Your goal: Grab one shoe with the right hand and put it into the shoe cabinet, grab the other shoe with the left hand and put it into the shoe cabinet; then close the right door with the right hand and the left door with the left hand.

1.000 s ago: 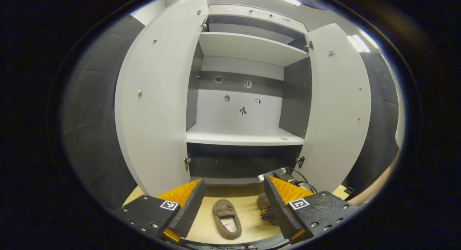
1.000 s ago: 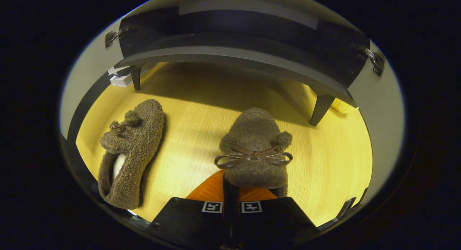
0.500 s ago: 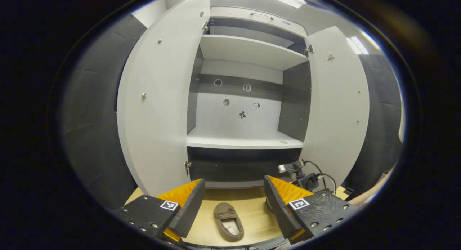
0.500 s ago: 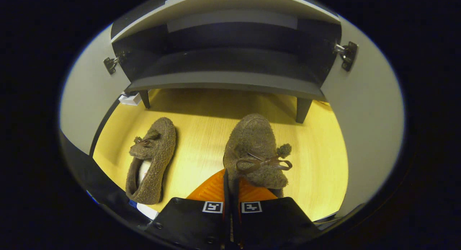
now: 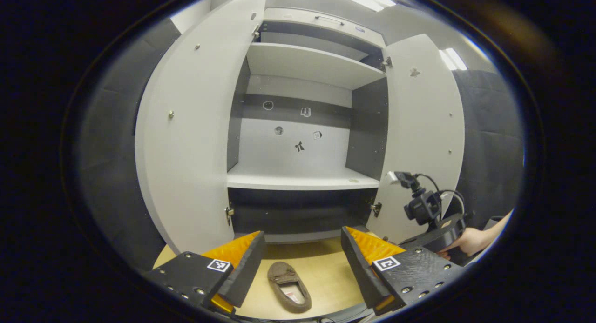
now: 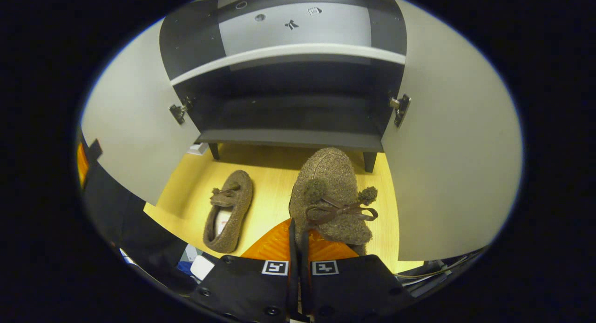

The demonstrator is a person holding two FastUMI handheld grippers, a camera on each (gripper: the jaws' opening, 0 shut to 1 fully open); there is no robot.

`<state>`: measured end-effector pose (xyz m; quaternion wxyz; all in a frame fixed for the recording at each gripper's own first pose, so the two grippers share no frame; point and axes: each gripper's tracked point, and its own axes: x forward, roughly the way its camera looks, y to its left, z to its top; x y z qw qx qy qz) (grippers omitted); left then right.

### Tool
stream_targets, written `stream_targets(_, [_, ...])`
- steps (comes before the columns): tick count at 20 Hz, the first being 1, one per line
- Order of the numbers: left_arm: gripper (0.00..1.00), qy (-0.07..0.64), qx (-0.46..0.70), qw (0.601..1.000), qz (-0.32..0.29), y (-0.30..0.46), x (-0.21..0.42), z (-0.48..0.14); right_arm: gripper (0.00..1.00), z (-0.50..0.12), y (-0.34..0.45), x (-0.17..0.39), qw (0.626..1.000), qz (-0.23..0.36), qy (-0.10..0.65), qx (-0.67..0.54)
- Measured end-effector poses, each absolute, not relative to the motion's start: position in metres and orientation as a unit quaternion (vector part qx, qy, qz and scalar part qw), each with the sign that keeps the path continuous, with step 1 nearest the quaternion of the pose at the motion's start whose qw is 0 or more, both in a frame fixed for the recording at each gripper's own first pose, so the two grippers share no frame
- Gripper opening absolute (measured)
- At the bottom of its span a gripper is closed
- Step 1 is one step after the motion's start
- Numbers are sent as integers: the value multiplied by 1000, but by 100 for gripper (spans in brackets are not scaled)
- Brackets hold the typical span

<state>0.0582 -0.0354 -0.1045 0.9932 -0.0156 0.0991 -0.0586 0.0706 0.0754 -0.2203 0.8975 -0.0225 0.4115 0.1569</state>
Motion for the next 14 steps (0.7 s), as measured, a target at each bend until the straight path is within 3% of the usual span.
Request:
stream_targets(3, [94,101,-18,992,-71,-42,56,-108,5,-176,87,65,907,176,383,-14])
stream_targets(4, [87,101,-18,992,-74,-44,55,-107,5,-163,91,65,909,184,373,-11])
stream_targets(5, [87,102,-18,992,-77,-46,54,-108,5,-149,96,66,912,193,363,-7])
stream_targets(11, [100,94,-3,993,-72,-43,53,-101,5,-69,110,102,926,220,306,16])
stream_targets(12, [88,93,-3,993,-68,-41,53,-99,5,-57,112,115,931,221,289,19])
stream_targets(14, [92,93,-4,994,-59,-38,55,-99,4,-36,115,143,941,217,259,16])
